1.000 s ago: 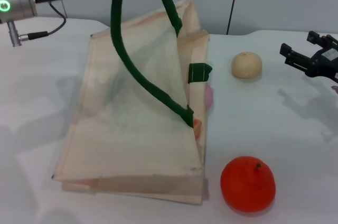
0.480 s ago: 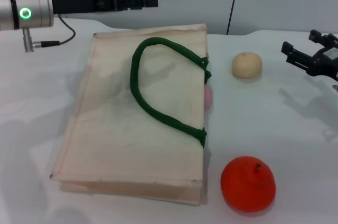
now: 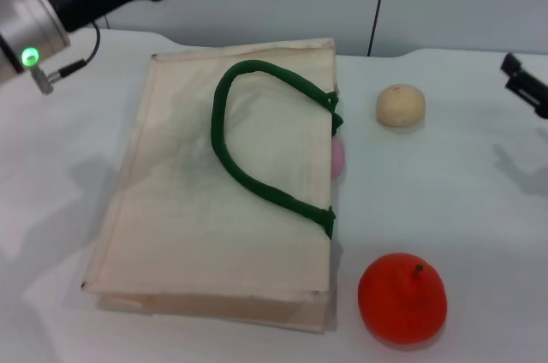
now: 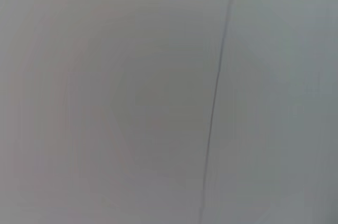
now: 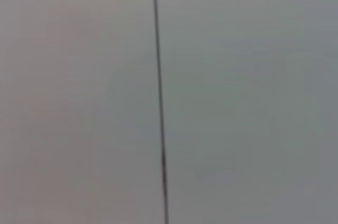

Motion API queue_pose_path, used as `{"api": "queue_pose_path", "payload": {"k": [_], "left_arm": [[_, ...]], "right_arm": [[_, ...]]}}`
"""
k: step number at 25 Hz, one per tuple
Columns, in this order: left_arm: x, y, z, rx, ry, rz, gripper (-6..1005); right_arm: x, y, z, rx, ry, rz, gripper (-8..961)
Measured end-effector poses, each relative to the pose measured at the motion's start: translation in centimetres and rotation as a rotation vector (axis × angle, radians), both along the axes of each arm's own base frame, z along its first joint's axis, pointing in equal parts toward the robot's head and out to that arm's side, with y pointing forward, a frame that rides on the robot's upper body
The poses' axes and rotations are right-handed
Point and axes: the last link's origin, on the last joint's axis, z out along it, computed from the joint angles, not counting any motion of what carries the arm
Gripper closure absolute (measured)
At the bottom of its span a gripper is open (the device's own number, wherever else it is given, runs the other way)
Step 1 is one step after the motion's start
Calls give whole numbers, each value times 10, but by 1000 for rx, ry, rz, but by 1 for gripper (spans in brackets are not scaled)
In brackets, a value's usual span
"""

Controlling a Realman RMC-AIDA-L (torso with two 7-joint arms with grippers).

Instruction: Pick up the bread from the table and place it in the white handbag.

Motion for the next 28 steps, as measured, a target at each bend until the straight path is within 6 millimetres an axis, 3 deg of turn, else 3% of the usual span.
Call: {"api": "queue_pose_path", "payload": {"k": [7, 14, 28], "left_arm": [[-9, -20, -19, 341, 69, -70, 269], [-16, -17, -23, 530, -47, 102, 269], [-26, -17, -25, 551, -101, 211, 269]], "right_arm": [[3, -5, 4, 101, 52, -23, 74], [7, -7, 9, 197, 93, -68, 74], [13, -7, 15, 256, 121, -111, 74]]}}
